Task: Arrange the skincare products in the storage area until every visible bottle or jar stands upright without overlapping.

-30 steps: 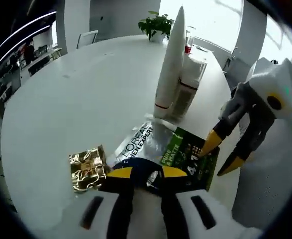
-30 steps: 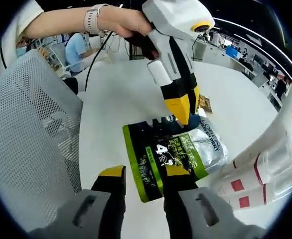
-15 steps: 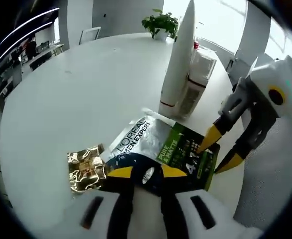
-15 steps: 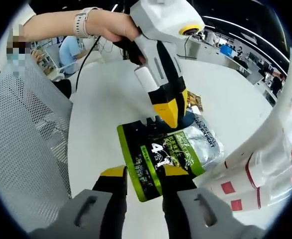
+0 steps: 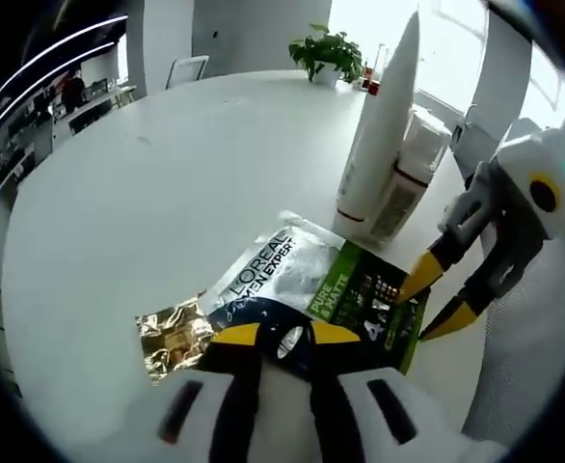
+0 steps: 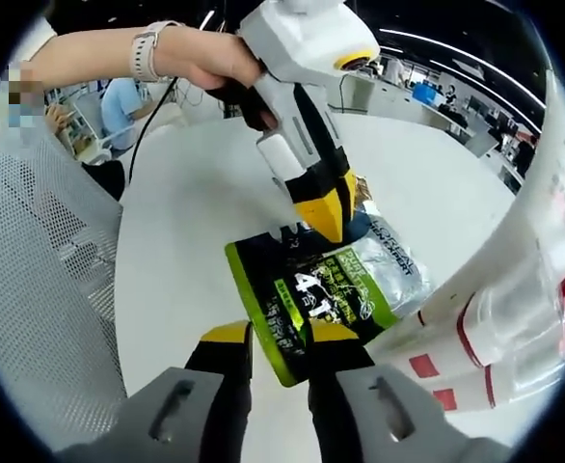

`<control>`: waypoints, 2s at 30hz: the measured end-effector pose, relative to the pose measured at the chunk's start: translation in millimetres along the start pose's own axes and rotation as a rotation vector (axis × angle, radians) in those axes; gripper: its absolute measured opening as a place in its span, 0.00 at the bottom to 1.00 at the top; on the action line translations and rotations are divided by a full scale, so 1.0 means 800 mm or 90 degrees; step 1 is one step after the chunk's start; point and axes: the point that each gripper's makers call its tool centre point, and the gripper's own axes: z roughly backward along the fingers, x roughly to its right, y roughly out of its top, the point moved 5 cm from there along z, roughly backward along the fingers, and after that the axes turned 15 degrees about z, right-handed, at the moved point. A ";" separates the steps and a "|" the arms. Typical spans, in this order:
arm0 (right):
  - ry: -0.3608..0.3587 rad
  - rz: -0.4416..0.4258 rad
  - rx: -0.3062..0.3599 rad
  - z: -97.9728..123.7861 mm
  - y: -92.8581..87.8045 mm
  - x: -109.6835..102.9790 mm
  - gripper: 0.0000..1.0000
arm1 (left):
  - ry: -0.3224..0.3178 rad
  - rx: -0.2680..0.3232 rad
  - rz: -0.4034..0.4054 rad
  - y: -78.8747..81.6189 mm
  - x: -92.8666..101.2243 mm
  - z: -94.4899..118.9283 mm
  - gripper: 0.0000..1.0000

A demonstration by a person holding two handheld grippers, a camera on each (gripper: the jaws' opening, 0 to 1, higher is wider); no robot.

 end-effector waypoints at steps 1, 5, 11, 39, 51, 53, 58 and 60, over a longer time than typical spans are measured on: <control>-0.002 -0.001 0.001 0.000 0.000 0.001 0.21 | 0.000 0.001 0.000 0.000 0.000 0.000 0.12; -0.009 -0.008 0.000 -0.002 0.000 0.005 0.20 | -0.001 0.005 0.007 0.003 0.000 -0.003 0.12; -0.015 -0.015 -0.003 -0.003 -0.002 0.009 0.20 | 0.003 0.008 0.011 0.006 -0.004 -0.005 0.12; -0.025 -0.039 0.034 0.029 0.012 0.000 0.21 | -0.012 0.075 -0.025 0.029 0.047 0.050 0.15; -0.064 -0.066 0.060 0.072 0.015 0.002 0.26 | 0.004 0.092 -0.045 0.019 0.072 0.088 0.24; -0.069 -0.069 0.060 0.077 0.015 0.001 0.26 | 0.008 0.093 -0.048 0.017 0.073 0.094 0.27; -0.089 -0.090 0.069 0.099 0.013 0.002 0.30 | 0.022 0.100 -0.048 0.009 0.076 0.112 0.31; -0.091 -0.102 0.071 0.104 0.012 0.000 0.33 | 0.026 0.106 -0.042 0.007 0.076 0.114 0.32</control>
